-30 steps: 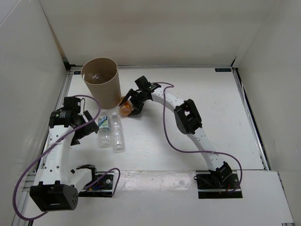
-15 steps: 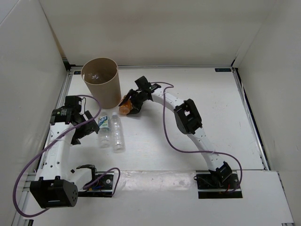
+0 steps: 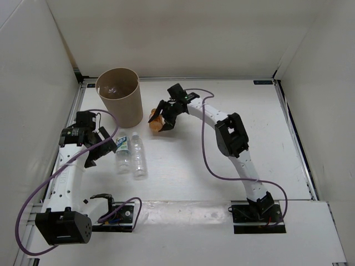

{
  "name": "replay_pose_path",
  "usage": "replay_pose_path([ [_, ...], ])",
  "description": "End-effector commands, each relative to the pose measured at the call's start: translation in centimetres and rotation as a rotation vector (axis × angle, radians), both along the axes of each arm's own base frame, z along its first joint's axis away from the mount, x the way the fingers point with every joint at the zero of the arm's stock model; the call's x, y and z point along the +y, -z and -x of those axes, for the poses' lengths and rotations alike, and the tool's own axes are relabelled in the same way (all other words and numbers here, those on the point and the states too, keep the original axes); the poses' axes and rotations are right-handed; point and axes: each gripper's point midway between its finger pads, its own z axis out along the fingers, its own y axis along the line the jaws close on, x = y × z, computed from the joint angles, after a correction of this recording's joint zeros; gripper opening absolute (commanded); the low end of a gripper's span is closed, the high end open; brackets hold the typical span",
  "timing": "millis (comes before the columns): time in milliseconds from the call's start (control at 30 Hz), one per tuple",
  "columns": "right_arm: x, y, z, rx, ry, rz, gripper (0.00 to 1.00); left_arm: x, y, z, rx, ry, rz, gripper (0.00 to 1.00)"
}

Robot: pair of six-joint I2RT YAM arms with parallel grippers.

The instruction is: Put the plastic bottles in the bin

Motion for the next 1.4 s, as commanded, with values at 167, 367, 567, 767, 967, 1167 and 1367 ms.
replay_pose_path([
  [167,-3.6,-17.0,-4.3,-0.613,-0.026,-0.055,0.0,0.7,-1.0,-2.5,-0.149,-0.05,-0.028,1.0],
  [367,-3.5,-25.8,-6.5,-1.017,-0.09,-0.203,0.0,1.3,-0.3,-3.4,-0.164,-0.064,-0.051,1.0],
  [567,-1.0,-30.3,-8.7,-1.449,-0.292,-0.365,0.0,1.5,-0.6,-3.7,-0.157,-0.063,-0.064,1.0],
  [767,3.0,-33.0,-7.0,-1.791,-0.378,-0.377,0.0,1.5,-1.7,-3.7,-0.136,-0.01,-0.075,1.0],
  [967,5.9,-32.7,-5.7,-1.959,-0.421,-0.363,0.0,1.2,-1.4,-3.8,-0.123,0.025,-0.064,1.0],
  [1167,9.6,-31.9,-4.4,-2.048,-0.412,-0.389,0.0,1.3,-2.1,-3.7,-0.095,0.109,-0.135,1.0],
  [1367,12.0,-28.9,-5.0,-2.036,-0.373,-0.352,0.0,2.4,-2.6,-3.0,-0.074,0.148,-0.209,1.0],
])
